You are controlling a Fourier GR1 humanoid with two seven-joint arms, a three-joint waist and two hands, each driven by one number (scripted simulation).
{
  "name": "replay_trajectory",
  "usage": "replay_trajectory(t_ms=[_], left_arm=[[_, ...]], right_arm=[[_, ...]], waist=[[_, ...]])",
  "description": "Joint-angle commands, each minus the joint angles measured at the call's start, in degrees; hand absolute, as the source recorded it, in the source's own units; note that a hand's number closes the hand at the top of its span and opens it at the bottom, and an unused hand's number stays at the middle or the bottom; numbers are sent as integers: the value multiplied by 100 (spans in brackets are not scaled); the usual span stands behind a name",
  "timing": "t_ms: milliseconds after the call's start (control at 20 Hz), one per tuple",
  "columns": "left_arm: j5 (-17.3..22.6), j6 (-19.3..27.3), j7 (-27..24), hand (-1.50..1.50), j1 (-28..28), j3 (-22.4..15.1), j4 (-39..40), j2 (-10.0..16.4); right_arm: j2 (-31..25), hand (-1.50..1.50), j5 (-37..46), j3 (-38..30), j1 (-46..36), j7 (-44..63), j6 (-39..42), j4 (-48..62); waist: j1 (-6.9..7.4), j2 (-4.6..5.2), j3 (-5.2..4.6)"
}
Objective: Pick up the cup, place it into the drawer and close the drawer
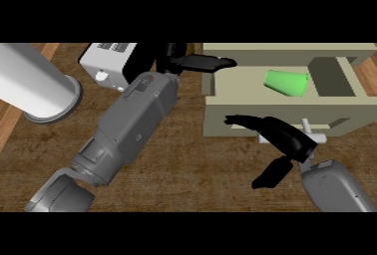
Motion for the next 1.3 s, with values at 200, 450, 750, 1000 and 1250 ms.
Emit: replay_trajectory(t_ms=[200, 450, 750, 1000, 1250], left_arm=[[-35, -249, -275, -150, 1079, -78, -661, 146], [111, -736, 194, -150, 1080, 38, -995, 717], [77, -768, 267, -150, 1438, -89, -1472, 758], [46, -945, 241, -150, 1705, -161, -1593, 829], [64, -1186, 202, -150, 1964, -164, -1695, 1007]], right_arm=[[266, 150, 1079, 191, -853, -1082, -729, 2842], [623, 150, 1026, -338, -1683, -1821, -1421, 4244], [156, 150, 715, -1198, -2655, -2327, -1654, 5201], [-217, 150, 520, -1663, -3458, -2108, -1639, 5706], [-418, 150, 250, -1917, -3633, -2022, -1473, 5705]], waist=[[422, -28, 6], [588, 33, 17], [836, 75, 27], [979, 158, 23], [1067, 181, 14]])
